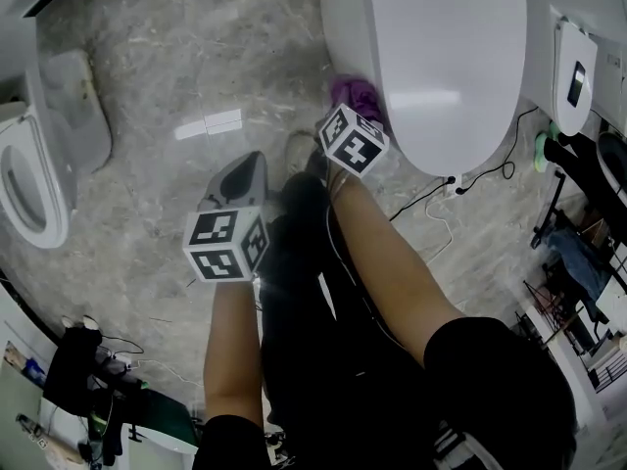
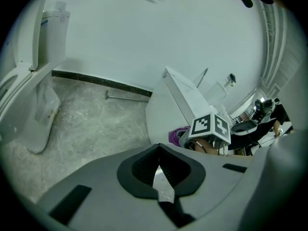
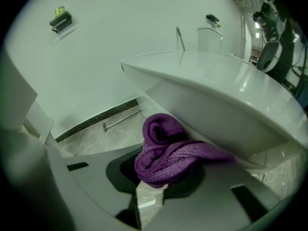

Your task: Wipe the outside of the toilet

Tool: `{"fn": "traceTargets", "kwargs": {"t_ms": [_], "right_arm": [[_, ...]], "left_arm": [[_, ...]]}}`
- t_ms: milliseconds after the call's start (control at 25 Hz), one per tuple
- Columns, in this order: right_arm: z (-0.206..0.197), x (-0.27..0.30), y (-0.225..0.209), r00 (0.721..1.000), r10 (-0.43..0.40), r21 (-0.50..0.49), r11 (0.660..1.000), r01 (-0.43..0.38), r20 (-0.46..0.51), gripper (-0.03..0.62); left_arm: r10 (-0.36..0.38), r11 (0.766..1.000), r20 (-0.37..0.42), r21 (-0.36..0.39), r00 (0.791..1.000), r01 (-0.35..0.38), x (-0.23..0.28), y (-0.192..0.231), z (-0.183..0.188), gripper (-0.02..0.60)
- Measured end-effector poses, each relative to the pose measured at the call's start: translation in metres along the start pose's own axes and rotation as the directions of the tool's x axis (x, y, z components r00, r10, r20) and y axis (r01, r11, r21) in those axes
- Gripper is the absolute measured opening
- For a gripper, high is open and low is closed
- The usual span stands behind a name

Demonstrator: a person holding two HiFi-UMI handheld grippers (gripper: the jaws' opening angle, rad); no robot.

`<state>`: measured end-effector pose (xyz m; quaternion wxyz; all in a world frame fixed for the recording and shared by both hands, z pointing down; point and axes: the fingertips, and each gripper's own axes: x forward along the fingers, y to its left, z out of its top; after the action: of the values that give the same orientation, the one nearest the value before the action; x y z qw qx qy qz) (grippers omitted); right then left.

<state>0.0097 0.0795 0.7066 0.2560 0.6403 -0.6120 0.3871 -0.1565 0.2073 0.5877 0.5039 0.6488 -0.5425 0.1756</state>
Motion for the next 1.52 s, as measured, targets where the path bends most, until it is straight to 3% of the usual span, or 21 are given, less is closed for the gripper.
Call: {"fn": "traceTargets", "kwargs": {"t_ms": [320, 600, 760, 960, 1200, 1520], "right_arm": [[0.019, 0.024, 0.02, 0.999, -0.039, 0.062, 0.997, 0.04, -0.016, 0.064], [0.037, 0.042, 0.033, 0.994, -0.108, 0.122, 0.986, 0.112, -0.035, 0.064], [0.051, 0.057, 0.046, 0.991, -0.127, 0.145, 0.98, 0.133, -0.046, 0.064], [0.072, 0.079, 0.062, 0.985, -0.163, 0.185, 0.968, 0.17, -0.049, 0.064], [0.103, 0.108, 0.087, 0.988, -0.153, 0.22, 0.963, 0.157, -0.036, 0.064], [0.117, 0.129, 0.098, 0.974, -0.22, 0.303, 0.926, 0.226, -0.055, 0.064]], "left_arm": [[0.007, 1.0, -0.024, -0.009, 1.0, -0.007, 0.011, 0.03, 0.029, 0.006], [-0.052, 0.997, -0.057, 0.056, 0.997, 0.056, 0.033, 0.04, 0.075, 0.006], [-0.08, 0.995, -0.084, 0.056, 0.993, 0.085, 0.043, 0.057, 0.101, 0.006], [-0.127, 0.986, -0.14, 0.092, 0.982, 0.141, 0.057, 0.076, 0.137, 0.006], [-0.174, 0.976, -0.204, 0.098, 0.963, 0.197, 0.068, 0.098, 0.169, 0.006], [-0.193, 0.961, -0.27, 0.14, 0.943, 0.237, 0.086, 0.122, 0.199, 0.006]]}}
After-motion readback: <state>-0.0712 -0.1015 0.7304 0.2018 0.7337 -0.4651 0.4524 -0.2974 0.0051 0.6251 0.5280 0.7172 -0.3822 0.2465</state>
